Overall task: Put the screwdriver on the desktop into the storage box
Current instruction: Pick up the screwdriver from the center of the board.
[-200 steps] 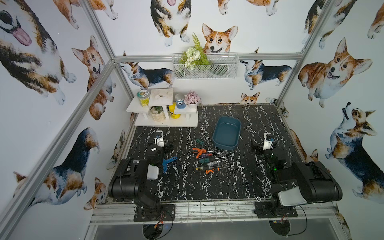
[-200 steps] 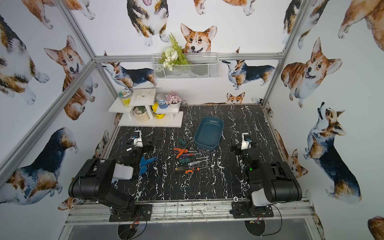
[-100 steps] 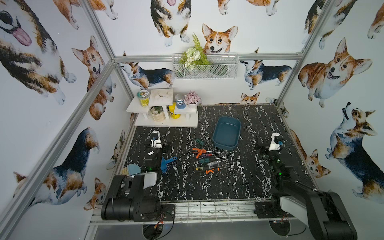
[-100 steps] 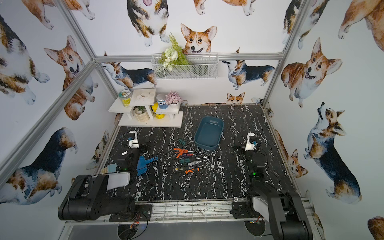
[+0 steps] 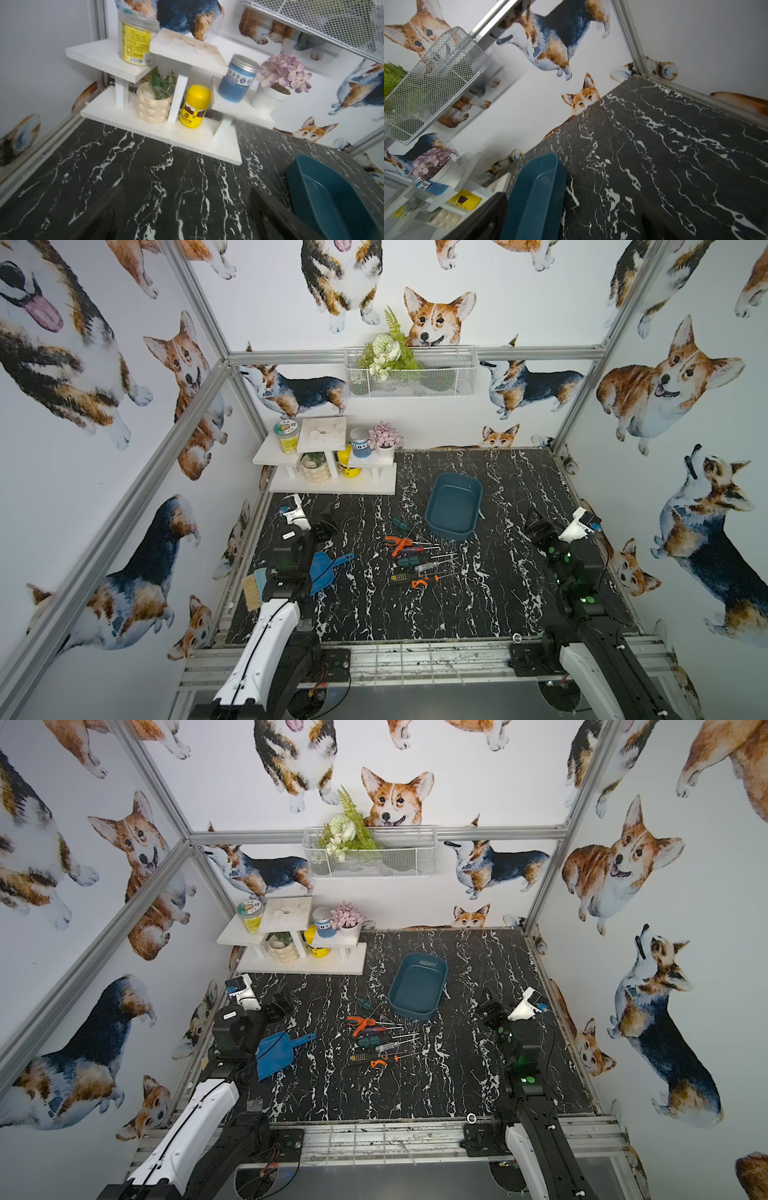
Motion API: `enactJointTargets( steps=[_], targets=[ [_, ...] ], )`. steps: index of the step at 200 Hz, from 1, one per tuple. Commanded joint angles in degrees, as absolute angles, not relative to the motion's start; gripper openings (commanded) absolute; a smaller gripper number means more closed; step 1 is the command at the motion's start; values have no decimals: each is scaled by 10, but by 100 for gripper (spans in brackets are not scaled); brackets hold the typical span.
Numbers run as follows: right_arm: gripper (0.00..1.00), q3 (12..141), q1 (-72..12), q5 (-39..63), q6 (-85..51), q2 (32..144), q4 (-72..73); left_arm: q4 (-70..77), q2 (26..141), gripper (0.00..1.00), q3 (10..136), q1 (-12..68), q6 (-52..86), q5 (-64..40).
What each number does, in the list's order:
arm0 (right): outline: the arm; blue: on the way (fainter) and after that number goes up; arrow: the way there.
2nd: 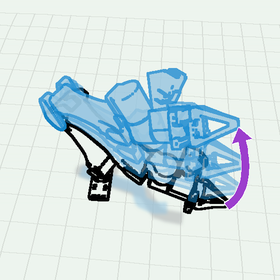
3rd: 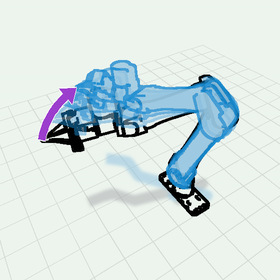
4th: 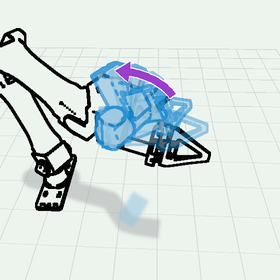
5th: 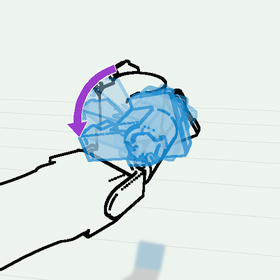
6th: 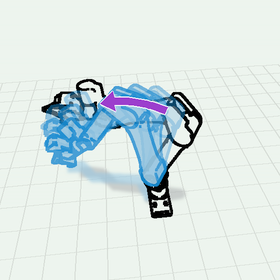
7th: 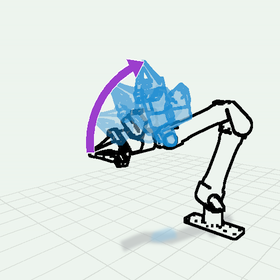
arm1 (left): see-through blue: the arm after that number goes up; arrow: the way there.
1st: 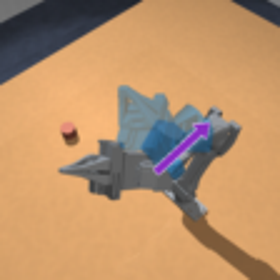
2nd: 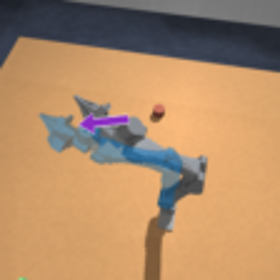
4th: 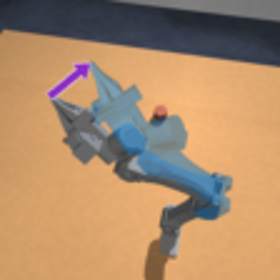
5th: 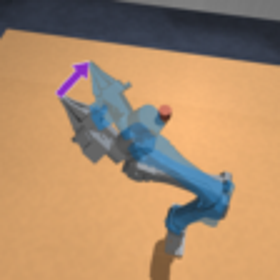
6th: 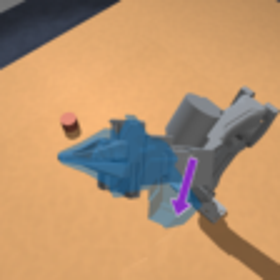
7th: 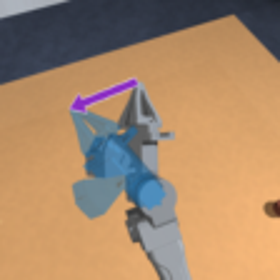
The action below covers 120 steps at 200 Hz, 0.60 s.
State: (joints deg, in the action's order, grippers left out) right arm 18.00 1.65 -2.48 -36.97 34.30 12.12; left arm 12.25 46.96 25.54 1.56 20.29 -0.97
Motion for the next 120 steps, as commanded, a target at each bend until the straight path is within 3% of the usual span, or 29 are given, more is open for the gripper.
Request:
enactJointTargets(
  steps=[1, 12, 38, 59, 94, 120],
  targets=[
    [100, 224, 17, 16, -415, 368, -35, 20, 468, 100, 279, 69, 223, -50],
    [100, 247, 17, 13, -430, 384, -84, 1, 476, 98, 294, 126, 211, -29],
    [93, 283, 17, 35, -432, 428, -153, -34, 546, 84, 352, 251, 171, 0],
    [89, 294, 17, 47, -420, 440, -167, -74, 635, 82, 427, 327, 141, 15],
    [82, 296, 16, 60, -409, 452, -161, -129, 779, 74, 507, 355, 131, 1],
    [82, 299, 16, 61, -411, 458, -156, -179, 868, 62, 563, 356, 127, -4]
  ],
)
